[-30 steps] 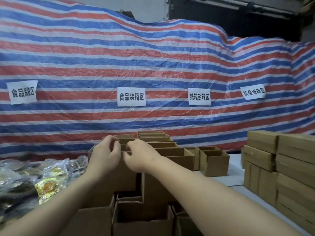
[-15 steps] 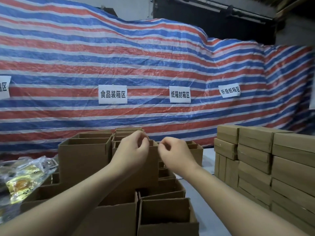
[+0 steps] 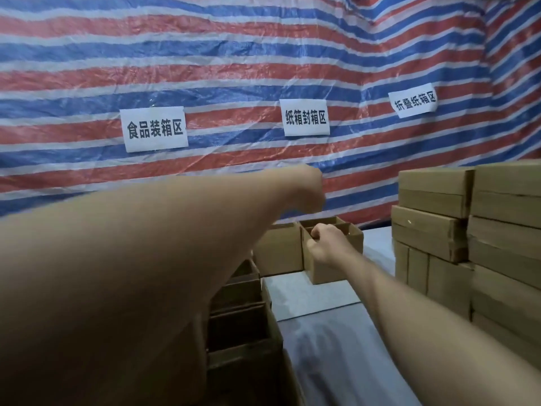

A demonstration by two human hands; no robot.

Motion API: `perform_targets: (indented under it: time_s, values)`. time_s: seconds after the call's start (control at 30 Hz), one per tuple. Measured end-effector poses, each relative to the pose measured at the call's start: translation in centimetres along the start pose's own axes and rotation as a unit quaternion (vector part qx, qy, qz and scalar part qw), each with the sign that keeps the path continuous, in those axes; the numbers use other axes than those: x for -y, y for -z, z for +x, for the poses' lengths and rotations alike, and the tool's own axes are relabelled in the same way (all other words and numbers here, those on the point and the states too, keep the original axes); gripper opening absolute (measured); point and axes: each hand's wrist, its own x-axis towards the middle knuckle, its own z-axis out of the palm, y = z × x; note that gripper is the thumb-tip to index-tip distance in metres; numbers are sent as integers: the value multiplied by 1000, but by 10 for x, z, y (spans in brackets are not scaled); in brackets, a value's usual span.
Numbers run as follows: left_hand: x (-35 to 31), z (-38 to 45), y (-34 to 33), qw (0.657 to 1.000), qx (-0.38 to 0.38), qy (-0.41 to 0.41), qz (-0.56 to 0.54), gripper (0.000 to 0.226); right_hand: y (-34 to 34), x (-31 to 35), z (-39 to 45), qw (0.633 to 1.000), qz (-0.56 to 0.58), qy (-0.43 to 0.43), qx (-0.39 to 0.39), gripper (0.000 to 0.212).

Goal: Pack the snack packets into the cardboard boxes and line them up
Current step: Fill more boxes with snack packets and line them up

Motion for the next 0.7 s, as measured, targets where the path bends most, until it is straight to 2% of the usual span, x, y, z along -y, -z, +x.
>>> perform_targets:
  time_s: [0.1,0.2,0.27,0.37,0.47,0.57,0.7]
  values:
    - [15,44,-8,994,49,-15,95,4,-25,-18,52,998,-67,-10,9,9]
    - [32,68,-29,974,129,-34,184,21,-48,-43,94,984,-169,1,48,32]
    - [43,76,-38,967,160,-32,195,29,-62,-58,113,979,-189,11,78,41]
    - [55,78,-54,962,188,-21,198,29,-81,-75,122,965,-235,24,112,40]
    - [55,74,-62,956,226,-10,188,29,-85,-72,109,954,-278,41,100,24]
    - [41,62,-49,964,217,-6,152,26,-63,-58,88,961,-254,36,98,15]
    - [16,19,-25,985,125,-46,107,16,-12,-15,32,967,-231,44,96,13]
